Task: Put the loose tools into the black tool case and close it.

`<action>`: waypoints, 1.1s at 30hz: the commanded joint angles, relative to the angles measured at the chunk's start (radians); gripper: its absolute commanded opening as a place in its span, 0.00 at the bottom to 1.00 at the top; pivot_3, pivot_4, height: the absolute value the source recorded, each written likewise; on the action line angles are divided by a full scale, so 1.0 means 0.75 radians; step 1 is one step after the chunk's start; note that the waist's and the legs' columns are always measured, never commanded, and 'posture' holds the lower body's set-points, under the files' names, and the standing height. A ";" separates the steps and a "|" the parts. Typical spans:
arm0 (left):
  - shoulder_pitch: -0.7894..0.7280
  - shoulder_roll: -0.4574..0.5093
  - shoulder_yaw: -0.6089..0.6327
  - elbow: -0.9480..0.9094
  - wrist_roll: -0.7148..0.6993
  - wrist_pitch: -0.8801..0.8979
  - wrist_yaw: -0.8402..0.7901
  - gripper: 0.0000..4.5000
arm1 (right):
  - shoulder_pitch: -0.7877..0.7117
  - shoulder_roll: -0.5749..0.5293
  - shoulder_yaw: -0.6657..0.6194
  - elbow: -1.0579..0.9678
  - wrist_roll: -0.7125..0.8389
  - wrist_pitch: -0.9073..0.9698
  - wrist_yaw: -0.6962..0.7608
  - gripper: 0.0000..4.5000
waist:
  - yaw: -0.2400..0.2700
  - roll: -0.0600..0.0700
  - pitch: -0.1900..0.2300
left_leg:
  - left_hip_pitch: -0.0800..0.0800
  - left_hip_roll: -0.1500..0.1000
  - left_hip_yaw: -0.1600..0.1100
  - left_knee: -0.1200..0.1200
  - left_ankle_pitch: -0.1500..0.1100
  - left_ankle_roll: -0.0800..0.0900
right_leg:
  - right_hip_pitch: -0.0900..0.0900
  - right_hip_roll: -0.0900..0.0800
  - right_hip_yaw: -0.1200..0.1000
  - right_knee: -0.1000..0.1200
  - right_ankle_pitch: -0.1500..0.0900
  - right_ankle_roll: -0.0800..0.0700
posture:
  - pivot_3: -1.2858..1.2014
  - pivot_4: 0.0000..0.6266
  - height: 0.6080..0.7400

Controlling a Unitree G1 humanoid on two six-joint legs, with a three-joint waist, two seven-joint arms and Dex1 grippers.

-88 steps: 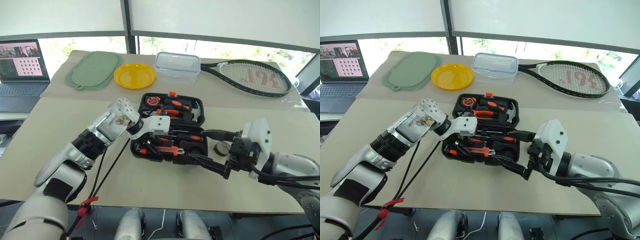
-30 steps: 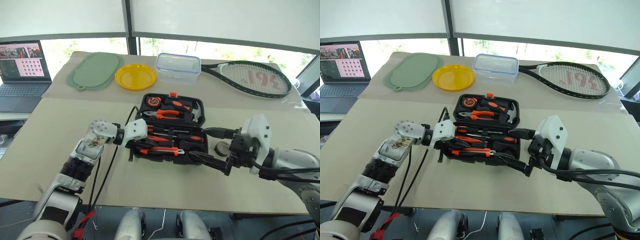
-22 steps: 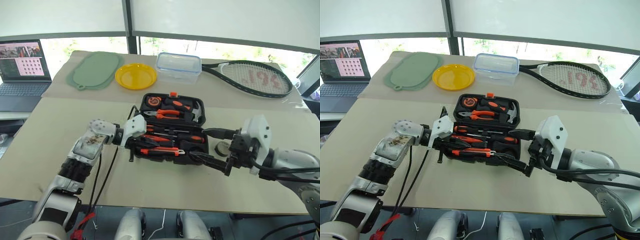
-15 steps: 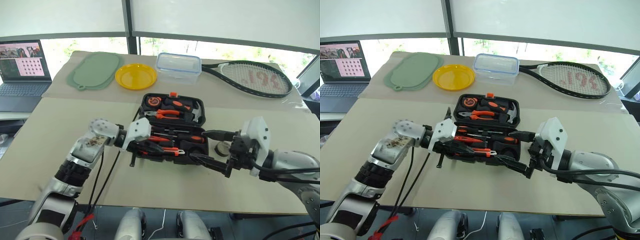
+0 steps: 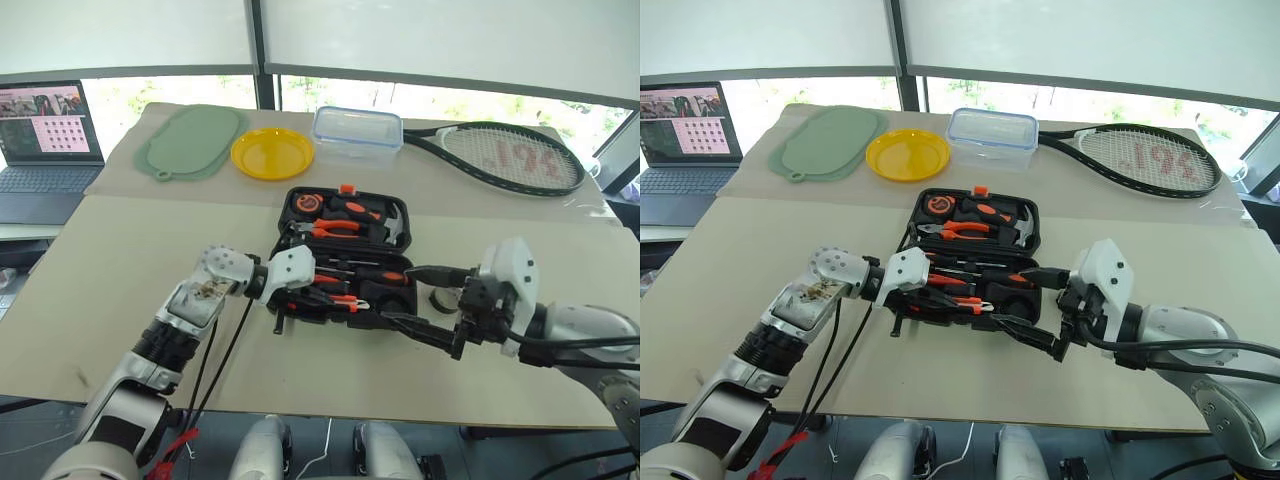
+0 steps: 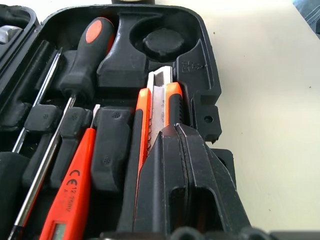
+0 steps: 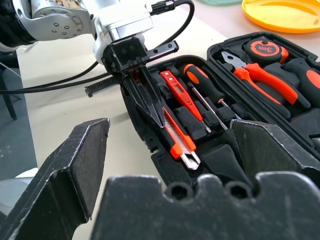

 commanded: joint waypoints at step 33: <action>-0.037 0.390 0.453 -0.651 -0.695 0.721 -0.038 1.00 | 0.256 -0.224 -0.221 0.565 -0.463 -0.232 0.517 1.00 | -0.017 0.004 -0.003 | 0.005 -0.002 0.002 -0.003 0.000 -0.001 | 0.002 0.002 0.004 -0.001 -0.001 0.000 | 0.52 0.24 0.99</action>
